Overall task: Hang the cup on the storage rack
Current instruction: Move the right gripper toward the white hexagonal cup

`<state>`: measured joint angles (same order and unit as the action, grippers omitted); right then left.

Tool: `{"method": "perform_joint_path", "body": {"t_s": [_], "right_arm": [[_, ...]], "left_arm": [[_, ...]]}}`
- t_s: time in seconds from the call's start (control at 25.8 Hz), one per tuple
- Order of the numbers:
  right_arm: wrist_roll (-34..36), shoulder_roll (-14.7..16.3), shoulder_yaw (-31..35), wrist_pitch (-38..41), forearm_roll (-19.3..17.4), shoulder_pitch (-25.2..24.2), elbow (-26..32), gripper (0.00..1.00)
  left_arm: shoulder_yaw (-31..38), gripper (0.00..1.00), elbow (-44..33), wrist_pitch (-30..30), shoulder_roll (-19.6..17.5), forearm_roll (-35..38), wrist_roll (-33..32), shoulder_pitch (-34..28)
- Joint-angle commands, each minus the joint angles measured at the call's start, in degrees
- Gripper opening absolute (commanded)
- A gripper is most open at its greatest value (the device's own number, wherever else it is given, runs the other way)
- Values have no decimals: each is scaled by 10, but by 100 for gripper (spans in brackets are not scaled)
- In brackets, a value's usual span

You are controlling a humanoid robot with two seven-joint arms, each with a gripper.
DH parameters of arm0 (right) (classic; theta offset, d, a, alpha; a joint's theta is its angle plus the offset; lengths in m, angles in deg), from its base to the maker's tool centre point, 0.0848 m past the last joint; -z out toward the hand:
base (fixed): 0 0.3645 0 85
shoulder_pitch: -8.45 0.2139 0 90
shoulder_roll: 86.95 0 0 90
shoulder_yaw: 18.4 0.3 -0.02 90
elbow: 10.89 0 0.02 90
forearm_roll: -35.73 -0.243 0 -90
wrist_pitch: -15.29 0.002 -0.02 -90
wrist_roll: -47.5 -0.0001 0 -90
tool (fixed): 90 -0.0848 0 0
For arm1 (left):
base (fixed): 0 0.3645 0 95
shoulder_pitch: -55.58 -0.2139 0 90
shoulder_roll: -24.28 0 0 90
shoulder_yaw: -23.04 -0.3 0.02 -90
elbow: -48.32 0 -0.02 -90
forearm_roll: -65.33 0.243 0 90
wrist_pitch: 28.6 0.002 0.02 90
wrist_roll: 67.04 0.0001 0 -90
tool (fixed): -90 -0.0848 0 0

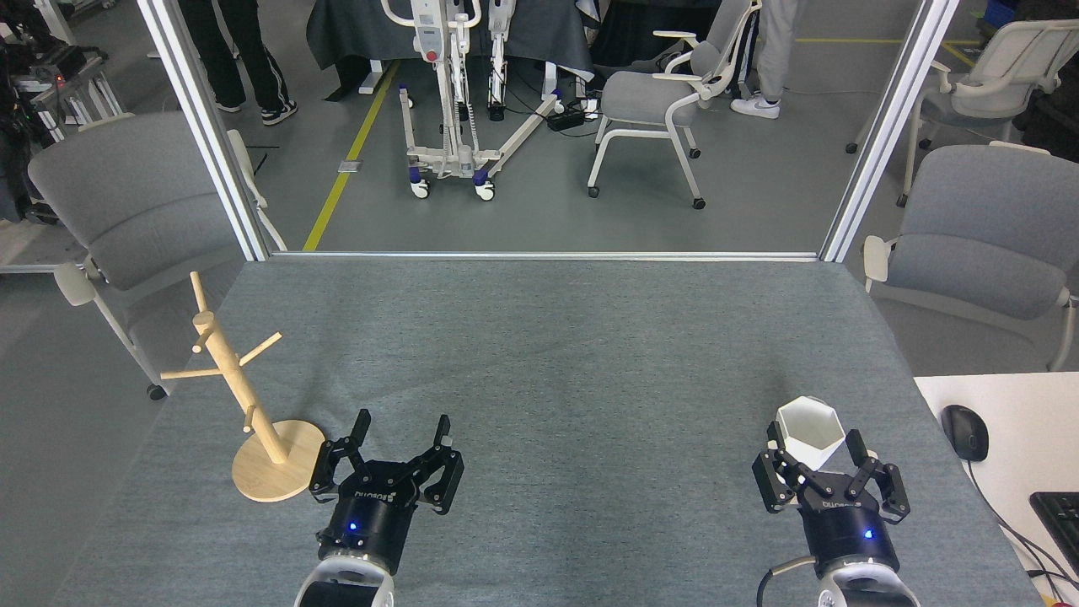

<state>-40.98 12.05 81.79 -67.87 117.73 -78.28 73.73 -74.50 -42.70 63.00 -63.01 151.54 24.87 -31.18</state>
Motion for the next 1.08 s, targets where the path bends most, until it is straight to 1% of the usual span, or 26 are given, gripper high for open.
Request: {"method": "perform_joint_path", "body": {"t_s": [0.0,0.15,0.27,0.46,0.58,0.7,0.85,0.93,1.05], "right_arm": [[0,1,-3,1,-1,10,1,99],[-1,0,-9,2,-1,10,5,99],[-1,0,-15,2,-1,9,6,99],[-3,-1,-23,2,-1,7,14,99],[-3,0,-24,2,-1,6,14,99],[-2,16,-19,2,-2,-5,27,99],[-2,25,-11,1,-3,-27,27,99],[-1,33,-2,1,-5,-31,25,99],[-1,35,7,1,-9,-31,22,99]], "left_arm": [[2,100,-3,7,-2,4,3,-4],[3,100,-6,6,-3,1,-2,-6],[5,100,-34,9,-2,-2,-4,-12],[5,100,-46,10,1,-2,-5,-12],[5,100,-50,10,1,-2,-3,-23],[6,100,-51,10,1,-2,-3,-23],[5,100,-51,9,0,-2,-2,-25],[5,100,-51,10,0,-2,-3,-25],[5,100,-50,9,-2,-2,-5,-25]]}}
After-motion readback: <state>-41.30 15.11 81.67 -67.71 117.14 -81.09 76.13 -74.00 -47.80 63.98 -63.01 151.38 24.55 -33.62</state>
